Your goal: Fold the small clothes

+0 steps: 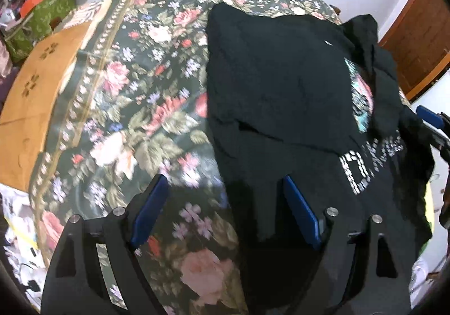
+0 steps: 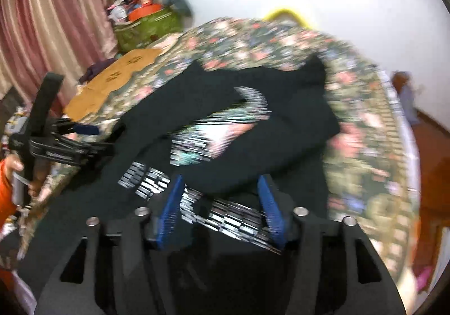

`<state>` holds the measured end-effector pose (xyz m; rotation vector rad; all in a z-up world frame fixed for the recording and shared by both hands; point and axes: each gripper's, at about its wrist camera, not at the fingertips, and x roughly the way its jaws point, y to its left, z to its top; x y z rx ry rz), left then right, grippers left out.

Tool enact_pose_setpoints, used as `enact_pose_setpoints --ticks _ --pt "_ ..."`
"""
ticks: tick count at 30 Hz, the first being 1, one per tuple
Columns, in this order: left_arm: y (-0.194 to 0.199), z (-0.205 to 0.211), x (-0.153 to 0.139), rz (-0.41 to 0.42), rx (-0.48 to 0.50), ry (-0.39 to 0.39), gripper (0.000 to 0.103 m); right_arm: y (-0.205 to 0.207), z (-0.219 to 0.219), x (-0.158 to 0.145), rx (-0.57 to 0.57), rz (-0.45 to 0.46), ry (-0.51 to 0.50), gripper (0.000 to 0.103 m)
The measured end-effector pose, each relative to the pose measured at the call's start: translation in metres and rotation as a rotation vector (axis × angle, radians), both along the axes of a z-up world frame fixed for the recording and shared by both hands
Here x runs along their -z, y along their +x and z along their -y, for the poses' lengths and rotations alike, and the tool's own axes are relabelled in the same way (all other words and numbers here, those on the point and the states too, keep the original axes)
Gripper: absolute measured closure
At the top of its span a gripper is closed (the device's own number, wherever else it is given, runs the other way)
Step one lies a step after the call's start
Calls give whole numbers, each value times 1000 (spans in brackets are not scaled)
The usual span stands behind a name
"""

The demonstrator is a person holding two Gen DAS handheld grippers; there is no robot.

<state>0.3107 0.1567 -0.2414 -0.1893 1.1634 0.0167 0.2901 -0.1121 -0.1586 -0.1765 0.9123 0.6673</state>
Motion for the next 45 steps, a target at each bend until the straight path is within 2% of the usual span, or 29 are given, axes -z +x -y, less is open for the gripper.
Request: enact_pose_setpoints --ticks 3,5,6,7,8,10,11,12,13,16,19,23,25,26,27,28,29,31,32,34,36,40,45 --pt "-2 8 4 -2 17 -35 43 6 28 7 90 8 -43 47" --pt "-2 12 1 12 19 -64 64 11 45 22 140 -25 -67 47" --pt "-2 14 1 13 20 -77 84 14 52 30 156 -50 -69 47" --pt "-1 16 0 10 12 -70 97 16 56 37 168 -72 -68 47" --pt "-1 17 -1 9 8 -54 98 18 59 44 177 -105 -61 48" --pt "-3 15 -2 18 10 -33 100 18 60 56 167 -168 -3 68" --pt "-6 13 -2 20 4 -12 100 17 59 57 161 -186 21 88" --pt "-8 8 -2 18 -9 16 102 14 57 59 155 -195 39 94" --pt "-11 2 -2 16 -21 35 101 11 55 58 145 -192 46 95" --pt "-18 -21 0 7 -42 12 101 -7 43 54 74 -193 52 98" --pt "-23 -31 2 -8 -57 62 101 -25 38 52 12 -211 52 98" --pt "-27 -33 1 -39 -29 107 98 -30 32 46 -42 -197 -13 96" --pt "-30 -32 -8 -18 -20 143 88 -27 34 35 -46 -196 -11 90" --pt "-30 -32 -15 -1 -16 159 85 -23 35 30 -46 -194 0 81" --pt "-31 -32 -20 14 -14 169 78 -18 39 23 -37 -178 24 71" --pt "-30 -32 -26 33 -18 178 68 -15 41 17 -27 -156 43 67" --pt "-27 -32 -33 63 -27 197 62 -12 42 10 -15 -130 57 62" --pt "-19 -31 -41 106 -38 215 44 1 40 1 14 -89 69 59" --pt "-13 -29 -45 128 -44 215 43 11 38 0 33 -85 78 57" --pt "2 -24 -50 142 -50 183 42 24 34 1 69 -85 96 56" --pt "17 -16 -52 153 -38 119 42 35 28 6 97 -76 100 56" --pt "51 24 -59 163 40 14 42 50 24 25 139 -77 101 56" --pt "79 93 -65 190 182 8 42 45 30 49 123 -120 75 56"
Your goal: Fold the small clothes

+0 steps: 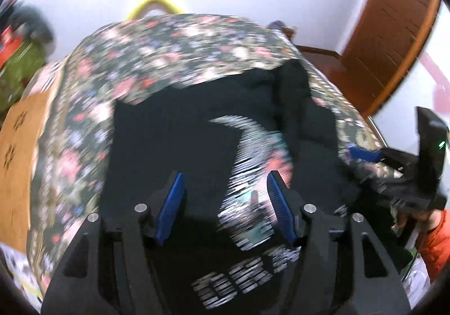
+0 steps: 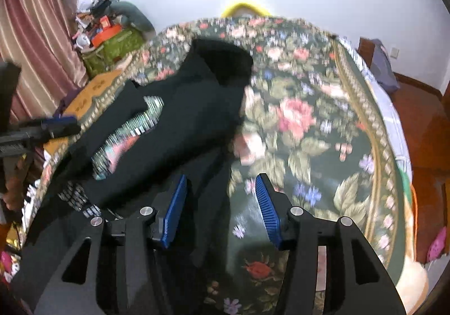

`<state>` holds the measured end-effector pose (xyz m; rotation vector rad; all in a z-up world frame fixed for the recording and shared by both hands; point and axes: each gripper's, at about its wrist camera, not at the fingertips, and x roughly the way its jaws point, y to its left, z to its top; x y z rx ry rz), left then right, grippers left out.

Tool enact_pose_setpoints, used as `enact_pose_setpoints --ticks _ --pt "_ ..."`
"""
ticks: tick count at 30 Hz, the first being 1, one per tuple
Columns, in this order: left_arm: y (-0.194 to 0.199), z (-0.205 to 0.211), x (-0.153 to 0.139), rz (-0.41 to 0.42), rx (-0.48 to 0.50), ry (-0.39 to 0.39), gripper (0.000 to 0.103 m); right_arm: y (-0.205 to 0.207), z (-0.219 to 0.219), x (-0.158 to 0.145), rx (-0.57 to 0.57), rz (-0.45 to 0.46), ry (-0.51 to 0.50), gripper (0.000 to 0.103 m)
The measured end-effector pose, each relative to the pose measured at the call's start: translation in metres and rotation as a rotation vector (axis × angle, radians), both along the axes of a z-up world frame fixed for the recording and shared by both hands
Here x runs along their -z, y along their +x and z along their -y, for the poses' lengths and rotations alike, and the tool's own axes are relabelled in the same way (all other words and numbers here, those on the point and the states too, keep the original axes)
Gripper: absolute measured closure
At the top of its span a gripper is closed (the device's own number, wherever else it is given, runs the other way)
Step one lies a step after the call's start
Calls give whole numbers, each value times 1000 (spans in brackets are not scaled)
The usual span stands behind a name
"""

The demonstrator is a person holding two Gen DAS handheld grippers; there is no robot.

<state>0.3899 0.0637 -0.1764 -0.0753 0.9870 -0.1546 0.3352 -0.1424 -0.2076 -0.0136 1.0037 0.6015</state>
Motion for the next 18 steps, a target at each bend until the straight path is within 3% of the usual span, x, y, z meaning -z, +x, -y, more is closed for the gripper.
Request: enact_pose_setpoints --ticks 5,11,16,18 --pt "24 50 7 13 85 -6 43 -6 7 4 -25 9 21 56" --pt "48 81 11 -6 118 -40 55 -8 9 7 -50 23 26 56" --pt "70 87 27 -83 114 -74 82 -10 10 8 -52 25 39 56" --pt "74 89 32 -93 108 -53 94 -11 10 8 -54 29 36 56"
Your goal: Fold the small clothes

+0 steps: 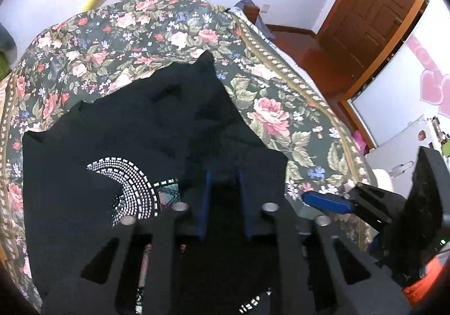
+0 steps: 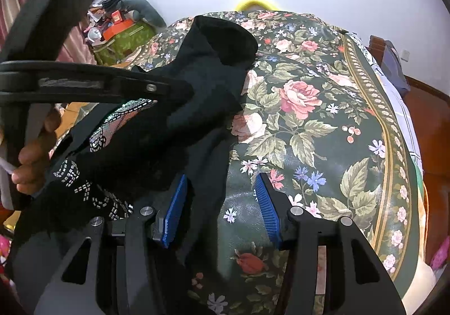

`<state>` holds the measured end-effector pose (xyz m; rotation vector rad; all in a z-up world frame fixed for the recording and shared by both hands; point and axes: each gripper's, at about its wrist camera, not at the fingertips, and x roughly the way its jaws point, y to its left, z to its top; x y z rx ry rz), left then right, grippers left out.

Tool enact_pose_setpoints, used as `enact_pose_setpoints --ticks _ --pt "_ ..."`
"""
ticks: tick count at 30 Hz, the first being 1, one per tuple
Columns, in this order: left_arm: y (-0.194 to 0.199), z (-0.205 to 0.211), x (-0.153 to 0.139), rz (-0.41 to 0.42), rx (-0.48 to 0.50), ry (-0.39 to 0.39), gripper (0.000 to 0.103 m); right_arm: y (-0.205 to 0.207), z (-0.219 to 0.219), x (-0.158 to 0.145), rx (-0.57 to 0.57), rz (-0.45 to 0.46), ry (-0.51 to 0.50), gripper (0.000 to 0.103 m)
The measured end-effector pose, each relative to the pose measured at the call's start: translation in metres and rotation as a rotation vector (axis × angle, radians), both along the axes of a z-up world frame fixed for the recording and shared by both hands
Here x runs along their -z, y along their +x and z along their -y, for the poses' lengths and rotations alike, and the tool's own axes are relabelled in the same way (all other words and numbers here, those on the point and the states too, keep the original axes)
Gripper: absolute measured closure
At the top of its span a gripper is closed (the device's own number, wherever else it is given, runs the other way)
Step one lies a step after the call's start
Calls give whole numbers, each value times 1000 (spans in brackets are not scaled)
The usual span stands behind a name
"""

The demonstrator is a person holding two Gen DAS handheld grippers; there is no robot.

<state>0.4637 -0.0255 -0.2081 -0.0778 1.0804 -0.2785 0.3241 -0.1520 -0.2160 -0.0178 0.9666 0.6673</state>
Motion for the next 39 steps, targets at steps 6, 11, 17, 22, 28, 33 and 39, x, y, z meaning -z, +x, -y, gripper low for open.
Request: enact_pose_setpoints --ticks 6,11,17,22,28,33,39 --pt "-12 -12 -21 83 -41 44 100 -2 -1 0 -1 0 -2 56" --pt "-20 -43 -50 165 -110 82 101 -4 -2 -1 4 -1 -4 56" --pt "-24 -73 -53 175 -180 143 101 -4 -1 -1 8 -5 -8 56" --pt "-27 -105 -33 123 -277 199 101 -2 -2 1 8 -6 -14 56" --pt "-39 -115 -4 28 -238 227 98 2 -2 1 8 -19 -23 56" --pt "-51 -144 -11 52 -273 231 86 12 1 -18 17 -19 16 56" --pt "-51 -211 -4 31 -417 218 59 51 -19 -35 28 14 -7 56"
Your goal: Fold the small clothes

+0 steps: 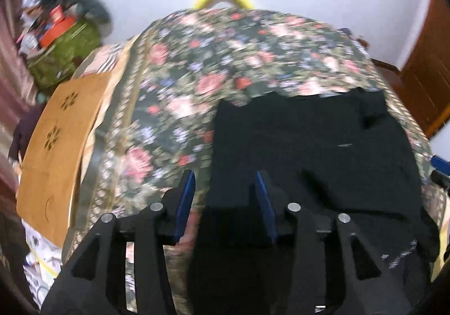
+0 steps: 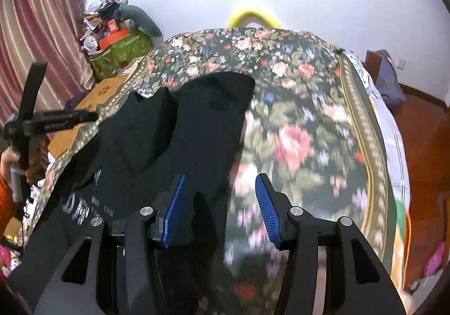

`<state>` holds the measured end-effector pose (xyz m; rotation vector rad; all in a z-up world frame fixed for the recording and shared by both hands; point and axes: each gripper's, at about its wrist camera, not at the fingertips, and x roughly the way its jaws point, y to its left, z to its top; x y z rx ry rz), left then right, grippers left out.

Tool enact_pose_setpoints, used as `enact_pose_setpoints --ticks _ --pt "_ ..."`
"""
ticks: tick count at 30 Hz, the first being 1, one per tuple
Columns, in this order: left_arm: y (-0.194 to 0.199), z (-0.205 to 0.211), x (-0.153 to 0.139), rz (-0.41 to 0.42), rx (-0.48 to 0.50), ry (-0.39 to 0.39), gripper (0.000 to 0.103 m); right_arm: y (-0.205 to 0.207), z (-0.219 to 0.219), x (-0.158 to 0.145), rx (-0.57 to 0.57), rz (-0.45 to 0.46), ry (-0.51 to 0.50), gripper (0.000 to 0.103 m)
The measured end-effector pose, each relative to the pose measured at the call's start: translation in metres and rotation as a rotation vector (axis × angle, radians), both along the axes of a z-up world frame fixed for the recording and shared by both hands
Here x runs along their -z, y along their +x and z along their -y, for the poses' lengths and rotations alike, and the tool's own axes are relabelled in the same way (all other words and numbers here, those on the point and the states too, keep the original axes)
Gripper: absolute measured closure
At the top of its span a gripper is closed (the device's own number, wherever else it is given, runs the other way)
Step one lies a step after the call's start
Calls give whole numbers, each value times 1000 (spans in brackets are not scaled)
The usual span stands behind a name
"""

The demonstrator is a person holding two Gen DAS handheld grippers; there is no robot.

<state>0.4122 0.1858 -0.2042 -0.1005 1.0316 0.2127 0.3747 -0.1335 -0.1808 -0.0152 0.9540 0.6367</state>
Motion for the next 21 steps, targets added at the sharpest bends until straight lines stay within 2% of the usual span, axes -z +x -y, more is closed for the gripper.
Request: enact_pose_setpoints --ticks 3,7,8,10,12,14,18,21 --pt "-2 -23 23 -61 -44 -41 59 16 -25 6 -30 -16 -28 56" --pt "-6 -25 51 -111 -21 -99 58 31 -59 23 -59 -28 -96 56" --pt "-6 -22 53 -110 -12 -84 58 32 -64 26 -56 -25 -129 57" --pt "-7 -10 55 -102 17 -10 58 35 -70 34 -59 -16 -170 67" --pt "-6 -2 54 -100 38 46 58 36 -69 35 -55 5 -181 86" --pt "-8 2 54 -98 54 87 58 36 -65 30 -28 31 -190 96" --pt "-10 2 55 -86 49 102 58 43 -48 23 53 44 -169 97" --pt "-11 -1 56 -77 41 89 58 51 -34 30 103 8 -172 96"
